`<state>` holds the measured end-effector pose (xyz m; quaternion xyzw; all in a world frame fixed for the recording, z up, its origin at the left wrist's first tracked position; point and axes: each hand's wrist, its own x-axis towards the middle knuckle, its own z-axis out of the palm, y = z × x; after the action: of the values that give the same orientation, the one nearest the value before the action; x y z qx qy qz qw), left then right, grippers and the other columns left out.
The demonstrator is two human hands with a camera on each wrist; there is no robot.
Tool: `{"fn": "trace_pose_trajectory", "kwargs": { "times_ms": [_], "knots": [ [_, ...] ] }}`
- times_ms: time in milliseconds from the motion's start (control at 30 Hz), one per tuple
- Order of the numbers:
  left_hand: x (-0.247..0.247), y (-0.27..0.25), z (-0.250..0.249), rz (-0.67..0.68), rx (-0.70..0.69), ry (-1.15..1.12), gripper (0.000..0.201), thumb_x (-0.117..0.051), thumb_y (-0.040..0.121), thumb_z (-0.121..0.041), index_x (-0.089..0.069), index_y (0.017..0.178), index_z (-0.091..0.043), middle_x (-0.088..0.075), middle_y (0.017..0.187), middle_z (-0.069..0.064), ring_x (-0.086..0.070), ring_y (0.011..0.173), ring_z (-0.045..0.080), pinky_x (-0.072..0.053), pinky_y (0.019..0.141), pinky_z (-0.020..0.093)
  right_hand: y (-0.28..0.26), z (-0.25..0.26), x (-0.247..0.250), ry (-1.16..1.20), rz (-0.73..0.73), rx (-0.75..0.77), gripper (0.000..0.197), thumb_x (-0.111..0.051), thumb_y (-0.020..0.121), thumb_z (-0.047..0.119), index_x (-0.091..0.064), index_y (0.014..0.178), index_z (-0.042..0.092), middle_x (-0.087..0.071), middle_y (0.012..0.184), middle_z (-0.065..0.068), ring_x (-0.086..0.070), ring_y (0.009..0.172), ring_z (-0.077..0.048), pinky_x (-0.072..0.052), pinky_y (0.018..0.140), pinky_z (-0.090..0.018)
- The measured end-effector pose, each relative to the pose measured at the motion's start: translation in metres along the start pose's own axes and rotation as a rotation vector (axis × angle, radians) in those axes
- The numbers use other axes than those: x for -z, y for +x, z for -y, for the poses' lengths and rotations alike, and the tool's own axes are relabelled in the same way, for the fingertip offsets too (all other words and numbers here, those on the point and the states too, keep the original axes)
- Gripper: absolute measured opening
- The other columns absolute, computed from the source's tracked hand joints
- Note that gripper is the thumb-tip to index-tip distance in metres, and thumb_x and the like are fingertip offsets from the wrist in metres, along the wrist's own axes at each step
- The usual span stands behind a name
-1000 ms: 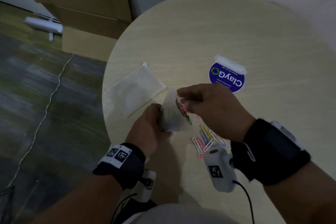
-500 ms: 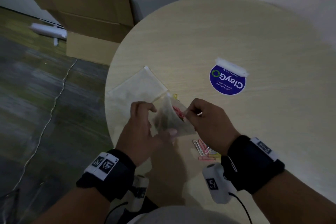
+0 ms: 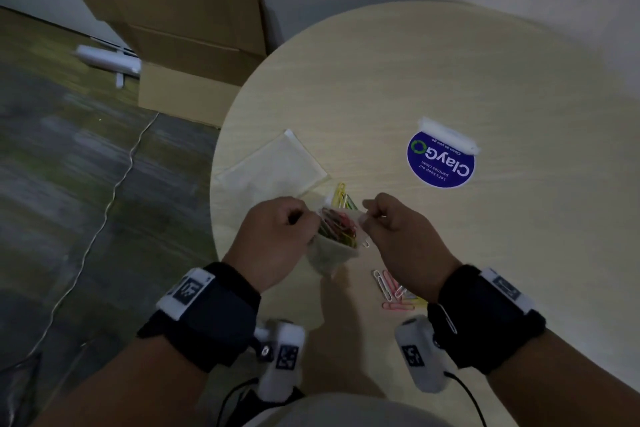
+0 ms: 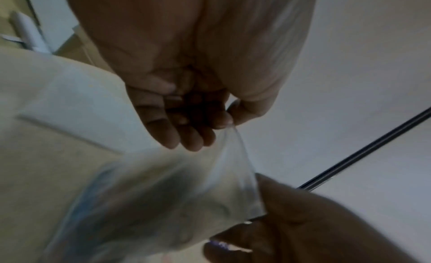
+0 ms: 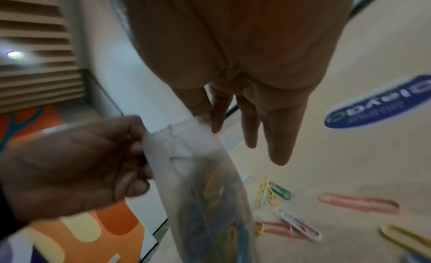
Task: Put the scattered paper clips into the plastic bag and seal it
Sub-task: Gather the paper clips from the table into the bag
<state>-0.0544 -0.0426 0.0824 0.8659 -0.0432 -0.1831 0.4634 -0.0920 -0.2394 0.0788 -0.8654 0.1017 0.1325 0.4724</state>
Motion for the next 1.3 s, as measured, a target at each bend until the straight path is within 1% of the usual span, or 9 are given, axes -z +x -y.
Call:
{"fn": "trace_pose_trajectory", "kwargs": {
  "times_ms": [167,267,367,500,633,767,900,1200,1300],
  "knots": [
    [0.013,-0.012,-0.006,0.0,-0.043,-0.038,0.05,-0.046,0.074,-0.047,-0.054,0.067,0.002,-0.056,0.069,0.025,-0.057,0.068,0.04,-0.051,0.066,0.055,0.004,0.007,-0.007,0.04,0.108,0.083,0.023,-0.05,0.097,0.025,-0.039,0.079,0.015,-0.06,0.072,0.006,-0.051,0.065,-0.01,-0.042,0.065,-0.032],
    [0.009,-0.008,0.007,-0.038,-0.018,-0.056,0.032,-0.048,0.077,-0.042,-0.055,0.063,-0.014,-0.056,0.068,0.01,-0.054,0.066,0.028,-0.05,0.067,0.048,0.01,0.005,-0.019,0.045,0.192,0.031,0.021,-0.047,0.098,0.03,-0.037,0.083,0.018,-0.06,0.078,-0.01,-0.06,0.075,-0.028,-0.054,0.072,-0.047],
    [0.005,-0.01,0.03,-0.136,-0.077,-0.185,0.011,-0.059,0.079,-0.038,-0.058,0.087,-0.032,-0.056,0.089,-0.011,-0.051,0.072,0.009,-0.043,0.064,0.025,0.015,0.002,-0.024,0.234,0.188,-0.029,0.023,-0.046,0.1,0.026,-0.035,0.083,0.016,-0.061,0.087,-0.014,-0.062,0.076,-0.024,-0.057,0.064,-0.032],
    [-0.002,-0.007,0.06,0.137,-0.027,0.033,0.098,-0.087,0.06,-0.04,-0.032,0.141,-0.045,-0.046,0.131,-0.025,-0.055,0.104,-0.006,-0.051,0.082,0.018,0.016,0.0,-0.025,0.322,0.183,-0.024,0.023,-0.049,0.099,0.027,-0.039,0.081,0.015,-0.06,0.08,-0.007,-0.062,0.074,-0.019,-0.057,0.064,-0.033],
    [-0.009,0.0,0.066,0.112,-0.053,0.136,0.096,-0.088,0.064,-0.026,-0.032,0.138,-0.05,-0.056,0.132,-0.018,-0.056,0.119,0.004,-0.051,0.098,0.033,0.028,-0.008,-0.019,0.335,0.238,-0.029,0.019,-0.053,0.097,0.027,-0.053,0.087,0.012,-0.067,0.082,-0.001,-0.067,0.074,-0.016,-0.055,0.067,-0.033],
    [-0.005,-0.003,0.077,0.09,-0.01,0.174,0.09,-0.086,0.064,-0.035,-0.033,0.135,-0.049,-0.056,0.121,-0.023,-0.061,0.108,0.006,-0.056,0.086,0.029,0.07,-0.031,-0.003,-0.383,-0.036,0.145,0.02,-0.056,0.09,0.006,-0.069,0.098,0.02,-0.066,0.099,-0.004,-0.06,0.094,-0.025,-0.046,0.083,-0.032],
    [0.0,-0.008,0.078,0.099,0.008,0.138,0.086,-0.086,0.063,-0.037,-0.031,0.122,-0.066,-0.058,0.109,-0.029,-0.062,0.1,0.004,-0.057,0.082,0.034,0.099,-0.04,-0.015,-0.651,0.16,0.486,0.049,-0.057,0.065,-0.016,-0.074,0.102,0.01,-0.069,0.109,-0.015,-0.058,0.099,-0.041,-0.047,0.09,-0.043],
    [-0.001,-0.011,0.078,0.102,0.012,0.131,0.079,-0.081,0.064,-0.045,-0.03,0.122,-0.065,-0.058,0.113,-0.025,-0.062,0.1,0.002,-0.057,0.083,0.036,0.079,-0.061,-0.017,-0.856,0.152,0.421,0.019,-0.064,0.074,0.015,-0.074,0.09,0.018,-0.068,0.087,-0.008,-0.054,0.08,-0.033,-0.049,0.073,-0.04],
    [-0.001,-0.014,0.078,0.112,0.025,0.165,0.084,-0.08,0.066,-0.042,-0.03,0.132,-0.055,-0.056,0.119,-0.022,-0.062,0.104,0.006,-0.057,0.085,0.036,0.063,-0.061,-0.016,-0.739,0.088,0.354,0.036,-0.062,0.078,0.027,-0.068,0.11,0.012,-0.066,0.108,-0.01,-0.055,0.097,-0.033,-0.046,0.087,-0.041]
  ]
}}
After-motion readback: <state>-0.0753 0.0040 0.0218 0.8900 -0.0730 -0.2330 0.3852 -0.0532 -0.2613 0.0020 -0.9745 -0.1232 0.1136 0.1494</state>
